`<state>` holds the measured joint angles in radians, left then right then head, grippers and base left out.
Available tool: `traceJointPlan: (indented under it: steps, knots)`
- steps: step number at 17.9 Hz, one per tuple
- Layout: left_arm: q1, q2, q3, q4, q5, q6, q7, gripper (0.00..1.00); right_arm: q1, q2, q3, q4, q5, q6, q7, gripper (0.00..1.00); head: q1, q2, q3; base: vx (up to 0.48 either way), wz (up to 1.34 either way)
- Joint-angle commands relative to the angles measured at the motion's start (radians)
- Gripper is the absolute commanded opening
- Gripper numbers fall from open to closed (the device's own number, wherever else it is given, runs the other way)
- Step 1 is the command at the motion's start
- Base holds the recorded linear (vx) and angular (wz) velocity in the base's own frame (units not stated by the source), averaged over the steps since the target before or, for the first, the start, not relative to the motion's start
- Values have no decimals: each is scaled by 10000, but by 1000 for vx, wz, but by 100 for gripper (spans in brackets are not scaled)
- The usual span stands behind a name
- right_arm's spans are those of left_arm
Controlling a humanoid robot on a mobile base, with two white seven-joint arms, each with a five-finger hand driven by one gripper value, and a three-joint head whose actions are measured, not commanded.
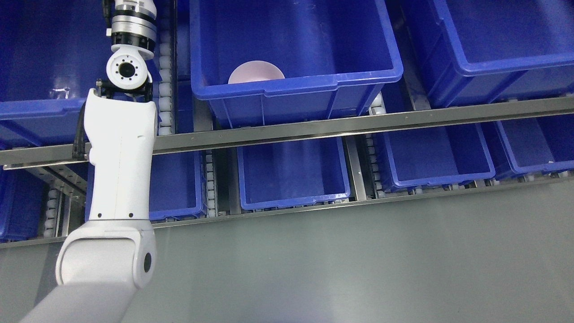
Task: Stack pink IKEA bowls on left shelf middle
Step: 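Release the bowls and raise the left hand out of the bin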
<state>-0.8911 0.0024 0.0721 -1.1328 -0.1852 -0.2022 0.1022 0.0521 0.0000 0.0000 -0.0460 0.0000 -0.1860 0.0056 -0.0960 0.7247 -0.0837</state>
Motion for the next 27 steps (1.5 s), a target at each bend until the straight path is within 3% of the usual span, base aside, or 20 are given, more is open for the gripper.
traceJointPlan:
  steps: [1, 11, 16, 21, 27]
  knots:
    - [549, 150, -30, -1325, 1836, 732, 1125, 84, 0, -175, -92, 0, 77, 3, -25, 100, 0, 0, 0, 3, 30]
    - [2806, 150, -721, -3106, 1836, 1131, 757, 86, 0, -175, -92, 0, 77, 3, -25, 100, 0, 0, 0, 3, -7]
    - [2623, 150, -691, -3443, 1821, 1270, 757, 86, 0, -175, -107, 0, 77, 3, -25, 100, 0, -3, 0, 4, -23]
    - [1396, 150, -414, -3935, 1821, 1914, 757, 87, 0, -175, -107, 0, 77, 3, -25, 100, 0, -4, 0, -2, 6]
    - [1349, 150, -430, -4303, 1821, 1991, 757, 87, 0, -175, -92, 0, 77, 3, -25, 100, 0, -3, 0, 2, 9]
